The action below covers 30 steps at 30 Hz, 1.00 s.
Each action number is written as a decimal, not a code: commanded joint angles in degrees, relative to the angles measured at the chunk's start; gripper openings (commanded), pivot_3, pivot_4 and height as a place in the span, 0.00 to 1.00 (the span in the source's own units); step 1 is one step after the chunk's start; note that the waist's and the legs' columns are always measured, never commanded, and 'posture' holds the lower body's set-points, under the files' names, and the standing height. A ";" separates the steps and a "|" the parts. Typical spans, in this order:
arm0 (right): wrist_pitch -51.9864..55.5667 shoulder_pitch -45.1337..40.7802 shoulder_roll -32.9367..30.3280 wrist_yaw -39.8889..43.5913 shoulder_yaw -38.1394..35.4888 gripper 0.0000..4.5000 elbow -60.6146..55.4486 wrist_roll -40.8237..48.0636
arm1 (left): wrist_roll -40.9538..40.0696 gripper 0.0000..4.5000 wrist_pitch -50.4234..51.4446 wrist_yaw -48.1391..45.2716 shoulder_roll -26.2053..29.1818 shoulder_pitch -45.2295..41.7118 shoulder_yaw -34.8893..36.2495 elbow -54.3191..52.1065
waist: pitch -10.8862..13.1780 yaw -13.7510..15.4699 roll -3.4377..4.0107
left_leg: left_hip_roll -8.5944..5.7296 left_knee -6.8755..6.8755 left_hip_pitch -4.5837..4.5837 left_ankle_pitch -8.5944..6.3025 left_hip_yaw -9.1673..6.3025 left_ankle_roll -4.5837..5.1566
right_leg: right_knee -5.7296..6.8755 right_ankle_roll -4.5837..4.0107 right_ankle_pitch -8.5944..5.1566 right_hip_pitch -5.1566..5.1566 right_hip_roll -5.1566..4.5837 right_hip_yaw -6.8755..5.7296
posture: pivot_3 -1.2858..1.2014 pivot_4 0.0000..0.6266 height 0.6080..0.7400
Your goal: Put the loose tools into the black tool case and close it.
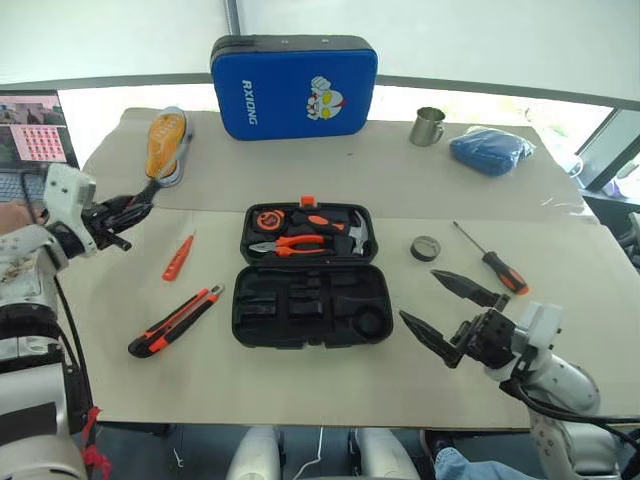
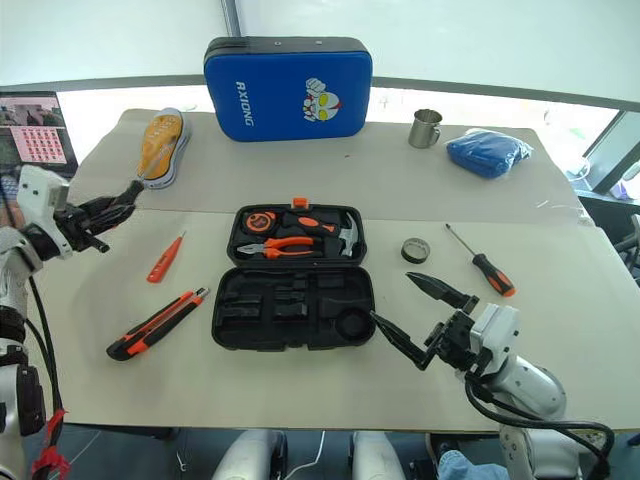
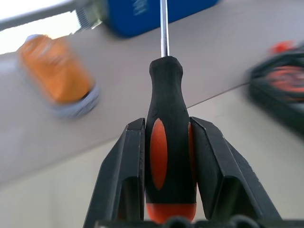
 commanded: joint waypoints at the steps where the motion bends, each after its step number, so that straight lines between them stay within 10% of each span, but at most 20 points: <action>1: 3.30 2.97 -5.14 3.90 -4.48 1.00 -2.48 4.28 | -0.29 0.21 1.73 -8.25 -0.68 2.24 -7.36 -15.85 | 0.00 0.18 0.04 | -0.01 0.02 -0.01 -0.01 0.01 0.02 | -0.01 0.04 0.02 0.02 -0.02 0.02 | 0.52 0.24 1.00; 30: 10.84 -2.00 -8.04 0.78 -6.12 1.00 -6.62 6.99 | 19.79 0.21 4.07 -3.89 -9.28 -0.13 -24.43 -18.03 | 0.02 -0.04 0.08 | 0.08 0.51 -0.19 -0.09 -0.12 0.18 | 0.03 0.08 0.04 0.00 0.28 0.17 | 0.52 0.24 1.00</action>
